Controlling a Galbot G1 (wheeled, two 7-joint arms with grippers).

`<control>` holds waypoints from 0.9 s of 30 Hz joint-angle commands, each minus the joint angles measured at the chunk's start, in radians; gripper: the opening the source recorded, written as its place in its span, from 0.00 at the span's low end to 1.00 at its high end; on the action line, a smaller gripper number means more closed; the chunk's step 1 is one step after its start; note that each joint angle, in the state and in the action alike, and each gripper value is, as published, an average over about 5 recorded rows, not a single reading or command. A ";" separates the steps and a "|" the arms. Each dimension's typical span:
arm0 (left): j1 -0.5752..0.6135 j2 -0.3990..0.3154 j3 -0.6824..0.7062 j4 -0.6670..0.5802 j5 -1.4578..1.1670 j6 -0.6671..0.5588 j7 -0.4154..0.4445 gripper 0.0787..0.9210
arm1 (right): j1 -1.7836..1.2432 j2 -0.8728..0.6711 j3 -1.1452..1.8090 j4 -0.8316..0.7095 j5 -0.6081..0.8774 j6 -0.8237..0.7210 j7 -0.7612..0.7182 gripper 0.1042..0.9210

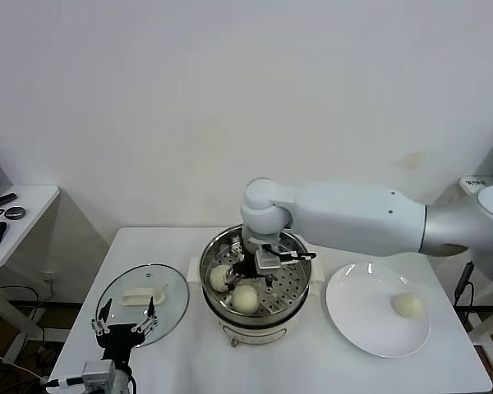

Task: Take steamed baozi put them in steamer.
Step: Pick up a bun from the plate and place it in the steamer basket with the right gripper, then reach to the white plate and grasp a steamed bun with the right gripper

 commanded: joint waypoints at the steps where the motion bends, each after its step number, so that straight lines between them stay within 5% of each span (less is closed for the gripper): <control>1: 0.001 -0.001 0.000 0.005 0.001 0.000 0.001 0.88 | 0.090 -0.108 0.014 0.060 0.080 -0.042 -0.012 0.86; 5: 0.005 0.000 -0.003 0.001 0.001 0.001 0.003 0.88 | 0.155 -0.268 0.012 0.111 0.254 -0.232 0.021 0.88; 10: 0.013 0.012 -0.002 -0.012 -0.001 0.004 0.012 0.88 | 0.204 -0.500 0.028 0.167 0.426 -0.666 0.053 0.88; 17: 0.027 0.023 -0.001 -0.016 0.000 0.006 0.014 0.88 | 0.120 -0.727 0.073 0.157 0.439 -1.028 0.024 0.88; 21: 0.040 0.024 -0.006 -0.026 0.002 0.007 0.014 0.88 | -0.066 -0.806 0.152 0.103 0.307 -1.043 0.021 0.88; 27: 0.066 0.027 -0.008 -0.030 0.005 0.005 0.016 0.88 | -0.536 -0.852 0.520 0.013 -0.072 -0.800 -0.030 0.88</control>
